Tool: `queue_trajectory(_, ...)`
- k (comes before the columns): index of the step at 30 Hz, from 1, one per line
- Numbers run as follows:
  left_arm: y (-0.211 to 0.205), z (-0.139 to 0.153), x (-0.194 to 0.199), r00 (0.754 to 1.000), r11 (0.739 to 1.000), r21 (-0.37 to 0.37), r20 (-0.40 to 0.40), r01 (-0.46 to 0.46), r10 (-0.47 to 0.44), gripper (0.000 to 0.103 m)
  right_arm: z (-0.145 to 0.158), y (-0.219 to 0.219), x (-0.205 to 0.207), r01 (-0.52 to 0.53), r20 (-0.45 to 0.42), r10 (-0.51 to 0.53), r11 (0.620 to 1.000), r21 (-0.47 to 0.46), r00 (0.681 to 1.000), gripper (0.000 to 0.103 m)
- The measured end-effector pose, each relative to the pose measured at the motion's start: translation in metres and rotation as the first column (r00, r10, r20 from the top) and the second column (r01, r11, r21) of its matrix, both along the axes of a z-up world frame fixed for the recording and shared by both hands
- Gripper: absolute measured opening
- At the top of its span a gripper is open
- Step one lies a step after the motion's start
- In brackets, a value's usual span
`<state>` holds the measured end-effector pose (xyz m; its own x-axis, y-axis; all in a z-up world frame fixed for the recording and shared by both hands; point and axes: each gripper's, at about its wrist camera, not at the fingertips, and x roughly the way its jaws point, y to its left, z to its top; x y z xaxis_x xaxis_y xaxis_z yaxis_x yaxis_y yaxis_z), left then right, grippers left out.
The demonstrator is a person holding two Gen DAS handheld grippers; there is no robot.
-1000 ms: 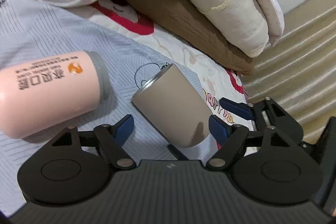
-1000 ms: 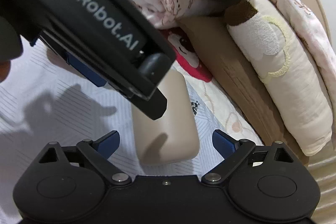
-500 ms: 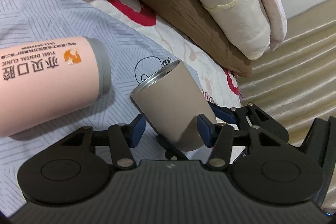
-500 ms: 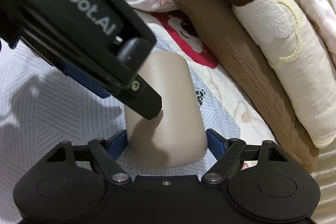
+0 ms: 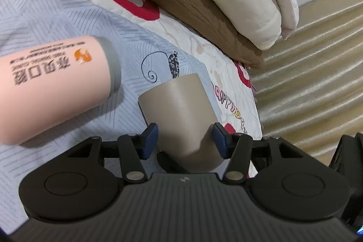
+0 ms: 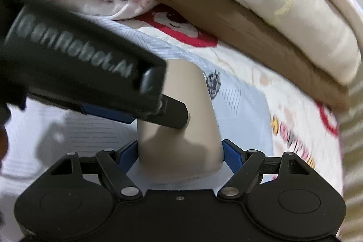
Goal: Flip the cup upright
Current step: 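Close the right gripper around the grey metal cup's body, then lift the grey metal cup with the right gripper and rotate it upright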
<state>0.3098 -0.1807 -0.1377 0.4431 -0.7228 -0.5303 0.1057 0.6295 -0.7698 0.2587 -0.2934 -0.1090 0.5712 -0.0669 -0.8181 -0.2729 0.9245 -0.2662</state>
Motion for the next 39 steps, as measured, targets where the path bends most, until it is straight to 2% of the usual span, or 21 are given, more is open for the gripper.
queue_trajectory(6, 0.006, 0.006, -0.014, 0.998, 0.998, 0.023, -0.018, 0.057, -0.057, 0.050, 0.001, 0.001, -0.016, 0.079, -0.012, -0.078, 0.994, 0.069, 0.997, 0.083)
queue_trajectory(9, 0.013, 0.009, -0.020, 0.996, 0.995, 0.032, -0.027, 0.091, -0.091, 0.043, -0.002, 0.005, -0.035, 0.139, 0.026, -0.142, 0.985, 0.105, 0.989, 0.083)
queue_trajectory(12, 0.020, 0.011, -0.025, 0.994, 0.993, 0.038, -0.026, 0.109, -0.108, 0.042, -0.004, 0.005, -0.040, 0.141, 0.061, -0.150, 0.981, 0.130, 0.987, 0.082)
queue_trajectory(15, 0.026, 0.013, -0.030, 0.993, 0.992, 0.046, -0.029, 0.117, -0.115, 0.043, 0.001, 0.003, -0.049, 0.170, 0.044, -0.181, 0.970, 0.176, 0.983, 0.081)
queue_trajectory(20, 0.031, 0.016, -0.043, 0.991, 0.989, 0.070, -0.030, 0.131, -0.129, 0.045, 0.003, 0.010, -0.053, 0.190, 0.001, -0.194, 0.962, 0.195, 0.981, 0.081)
queue_trajectory(23, 0.038, 0.021, -0.051, 0.988, 0.985, 0.088, -0.039, 0.150, -0.147, 0.046, 0.007, 0.009, -0.060, 0.233, -0.048, -0.229, 0.936, 0.263, 0.972, 0.081)
queue_trajectory(27, 0.058, 0.026, -0.065, 0.986, 0.980, 0.108, -0.045, 0.165, -0.161, 0.046, 0.007, 0.017, -0.078, 0.299, -0.089, -0.287, 0.880, 0.370, 0.954, 0.081)
queue_trajectory(32, 0.079, 0.032, -0.081, 0.985, 0.972, 0.158, -0.039, 0.173, -0.169, 0.047, 0.004, 0.037, -0.095, 0.316, -0.105, -0.301, 0.850, 0.420, 0.948, 0.081)
queue_trajectory(35, 0.090, 0.037, -0.089, 0.985, 0.969, 0.180, -0.055, 0.170, -0.163, 0.047, 0.005, 0.046, -0.098, 0.327, -0.142, -0.295, 0.834, 0.445, 0.945, 0.081)
queue_trajectory(39, 0.102, 0.040, -0.101, 0.985, 0.965, 0.205, -0.073, 0.165, -0.153, 0.046, 0.003, 0.049, -0.102, 0.339, -0.202, -0.273, 0.791, 0.509, 0.941, 0.081)
